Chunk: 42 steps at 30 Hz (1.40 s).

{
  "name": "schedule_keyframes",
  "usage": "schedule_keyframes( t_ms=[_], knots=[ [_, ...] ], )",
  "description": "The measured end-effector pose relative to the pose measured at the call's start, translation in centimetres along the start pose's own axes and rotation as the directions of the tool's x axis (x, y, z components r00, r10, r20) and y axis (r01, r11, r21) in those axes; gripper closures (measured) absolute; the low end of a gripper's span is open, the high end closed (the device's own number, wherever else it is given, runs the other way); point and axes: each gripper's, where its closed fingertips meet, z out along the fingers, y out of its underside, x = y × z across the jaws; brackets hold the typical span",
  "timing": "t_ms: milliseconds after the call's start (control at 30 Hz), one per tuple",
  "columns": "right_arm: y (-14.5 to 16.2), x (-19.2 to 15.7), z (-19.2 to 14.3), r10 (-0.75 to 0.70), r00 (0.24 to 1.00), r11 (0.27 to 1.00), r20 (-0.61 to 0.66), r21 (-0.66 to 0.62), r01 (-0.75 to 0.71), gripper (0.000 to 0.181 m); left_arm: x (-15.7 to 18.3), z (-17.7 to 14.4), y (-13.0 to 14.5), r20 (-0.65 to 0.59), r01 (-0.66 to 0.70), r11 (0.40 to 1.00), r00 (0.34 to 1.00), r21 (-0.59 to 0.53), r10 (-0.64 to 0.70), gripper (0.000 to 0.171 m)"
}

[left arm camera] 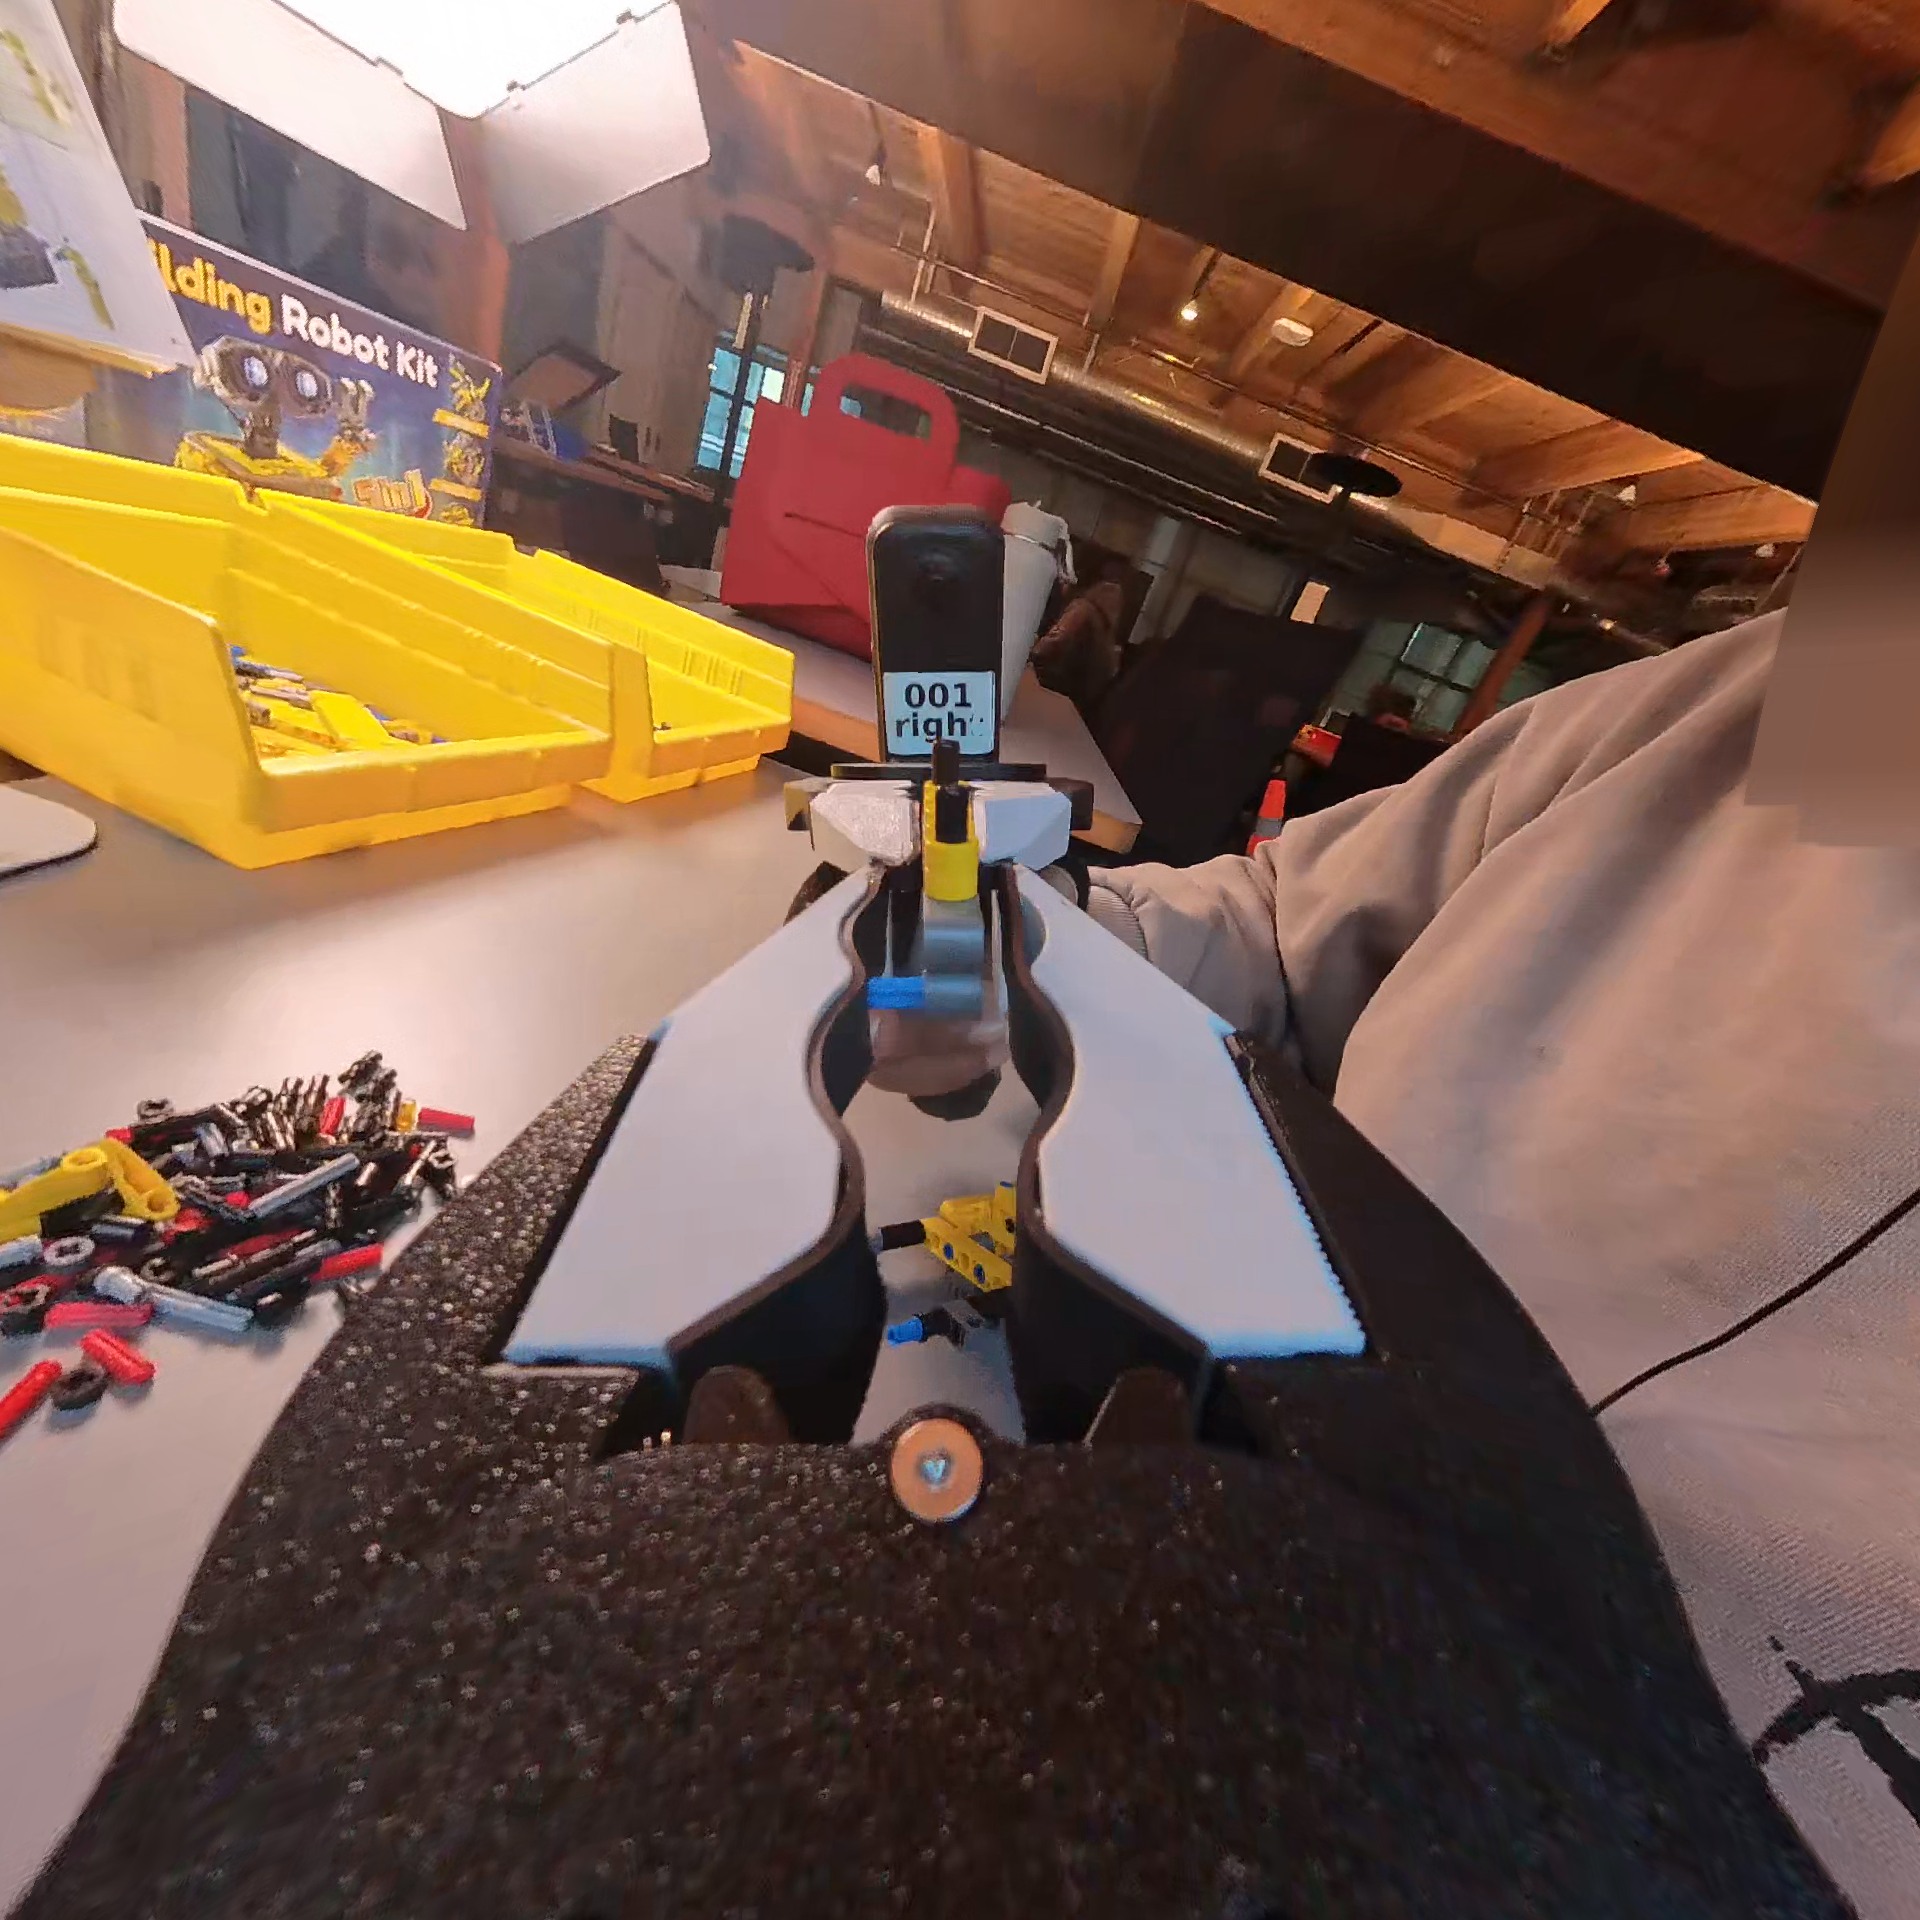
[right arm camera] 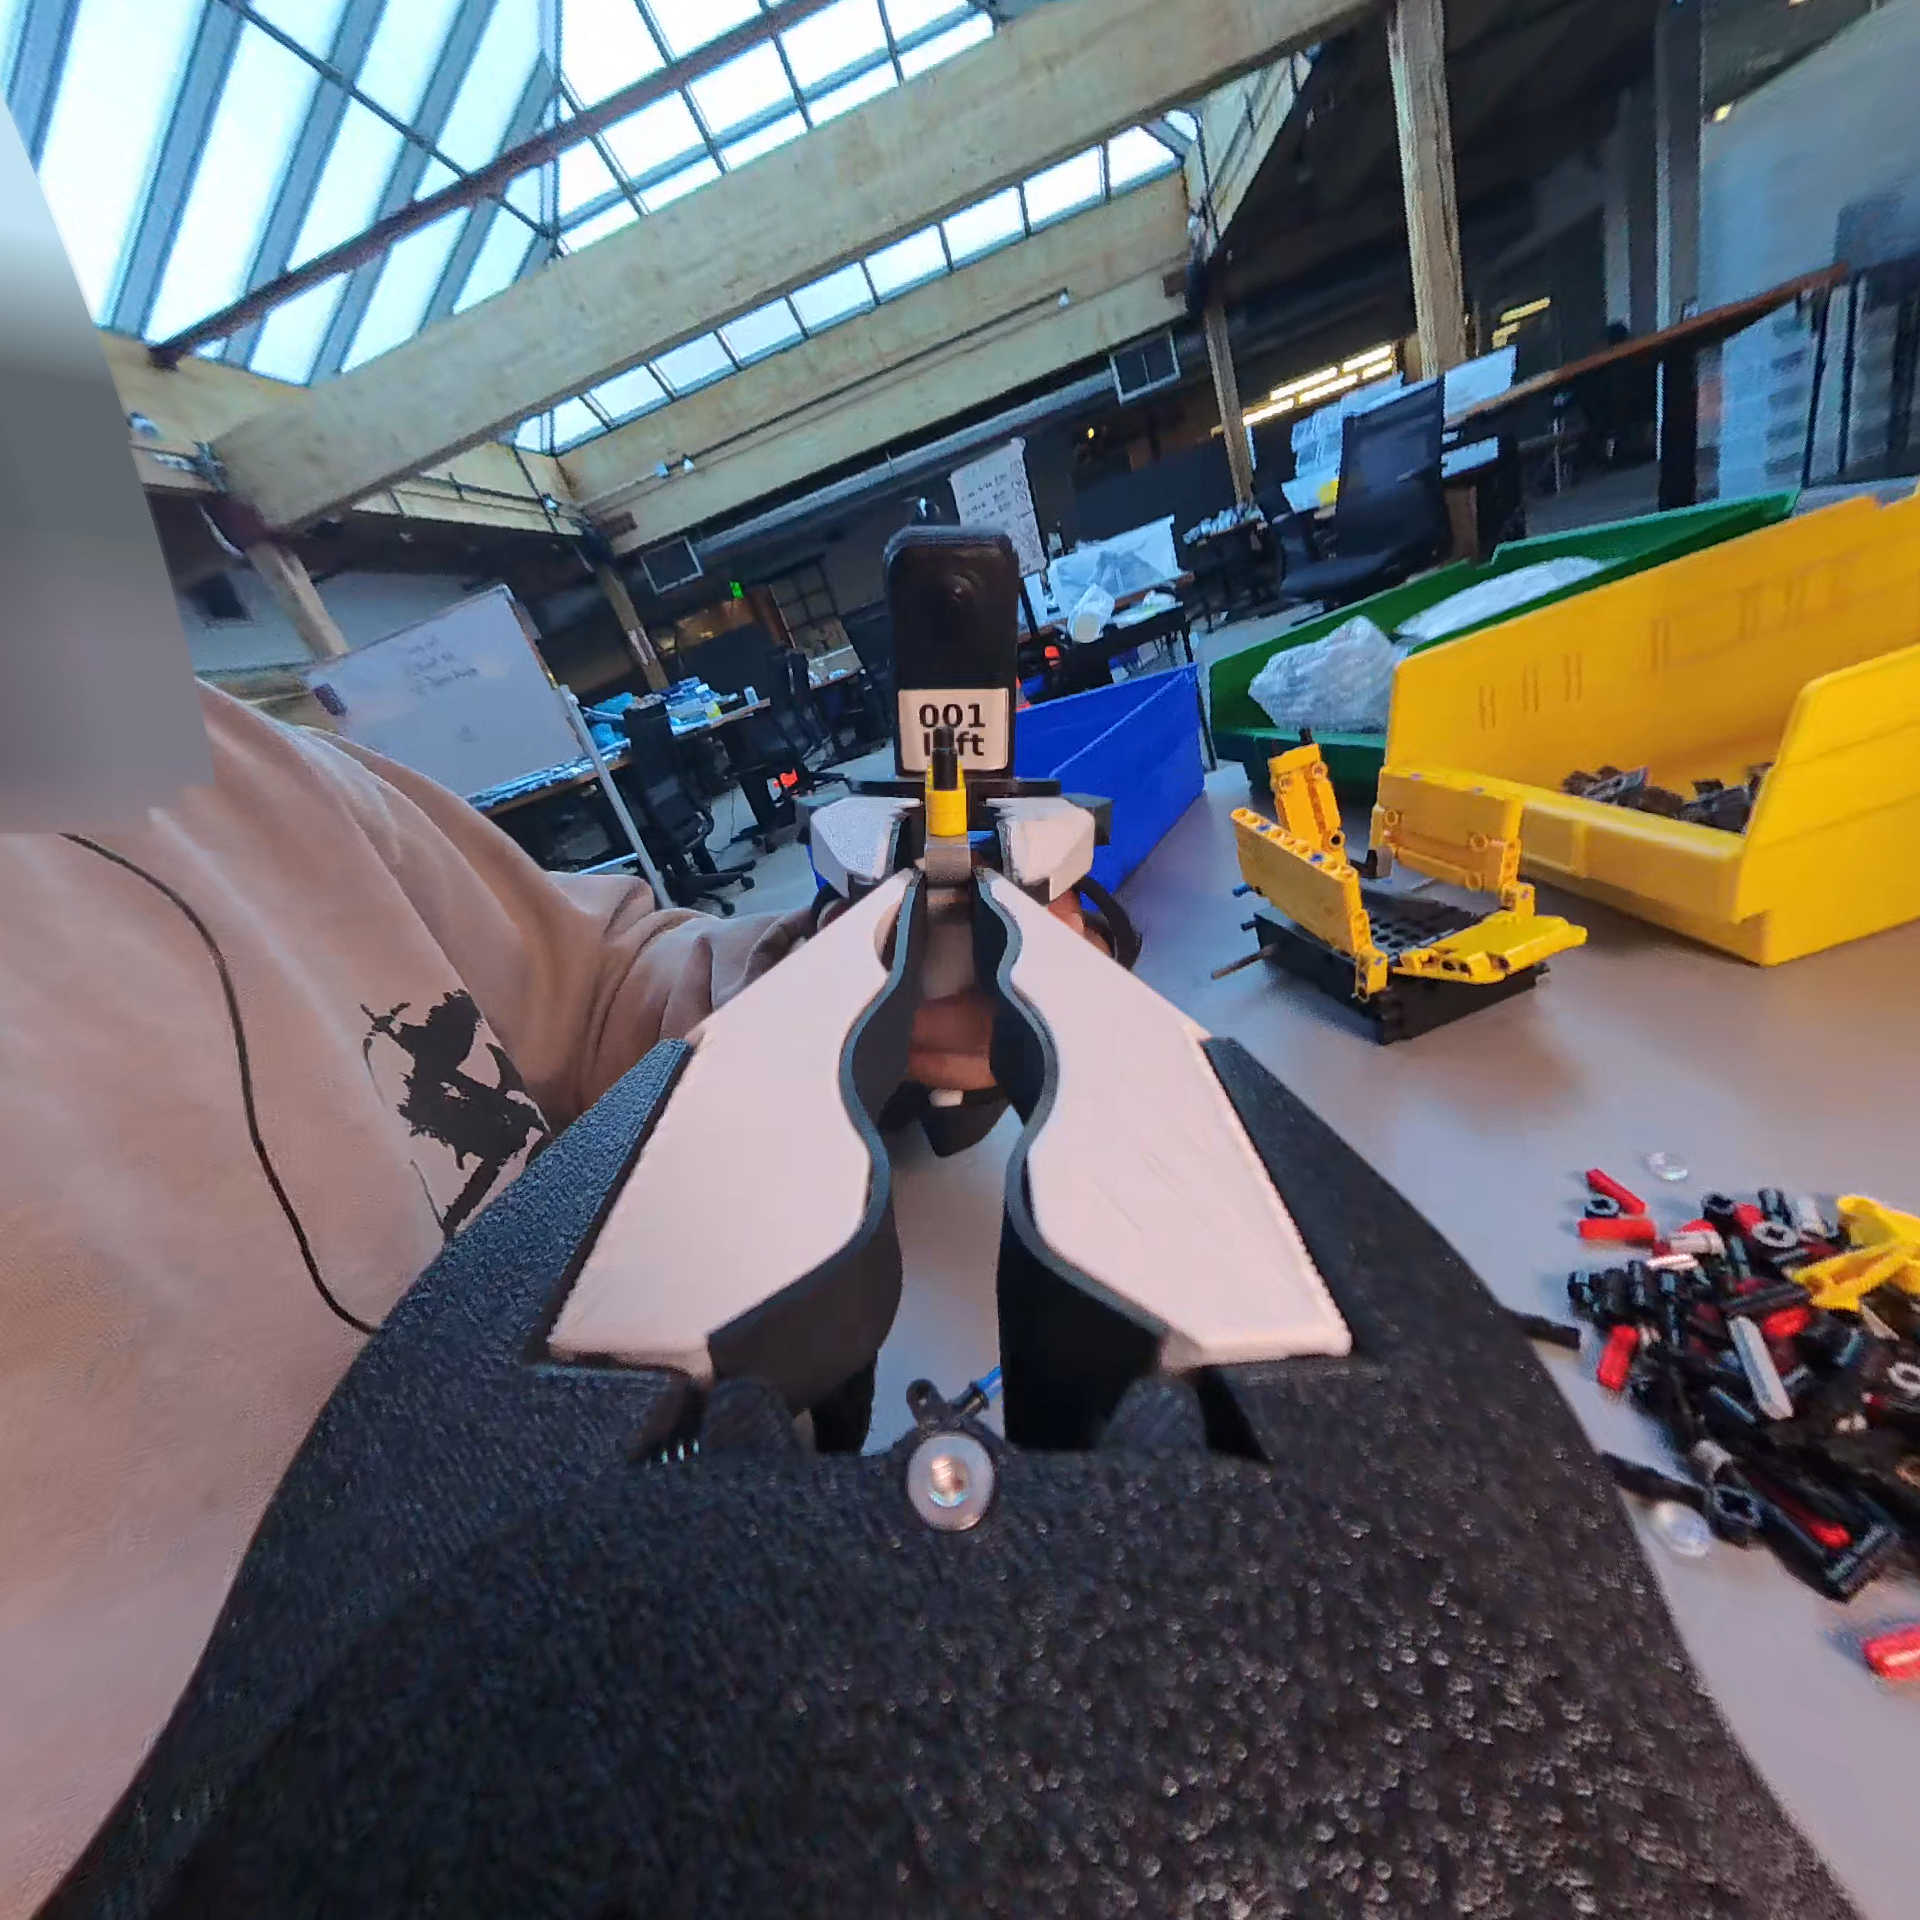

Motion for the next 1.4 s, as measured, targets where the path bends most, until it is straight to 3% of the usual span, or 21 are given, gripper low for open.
schedule_keyframes(
  t_ms=[433,667,833,1200,1300,1400],
  knots=[
    [1.0,0.4,0.0,0.168,0.985,0.986,0.037,-0.024,-0.167,0.174,-0.6,-0.7,-0.7,-0.016,0.117,0.992,0.993,0.043,-0.116,0.162],
    [3.1,0.4,0.1,0.033,0.999,0.983,0.0,-0.18,-0.032,0.166,-0.8,-0.9,-0.3,-0.021,0.154,0.988,0.988,0.009,-0.154,0.163],
    [1.1,0.8,-0.8,0.012,1.0,0.993,-0.02,-0.121,-0.015,0.164,-1.0,-1.1,0.2,0.007,0.112,0.993,0.994,-0.046,-0.111,0.162],
    [1.8,0.8,-0.7,0.017,1.0,0.99,-0.014,-0.14,-0.019,0.177,-0.7,-0.7,0.8,-0.004,0.14,0.988,0.99,-0.071,-0.14,0.161],
    [0.8,0.9,-0.9,0.04,0.999,0.996,-0.008,-0.076,-0.04,0.178,-0.7,-0.8,0.6,0.009,0.112,0.992,0.994,-0.058,-0.112,0.143],
    [0.0,0.7,-1.1,0.065,0.998,0.997,0.014,-0.029,-0.065,0.178,-0.7,-0.8,0.7,0.013,0.089,0.994,0.996,-0.066,-0.088,0.156]
  ],
)
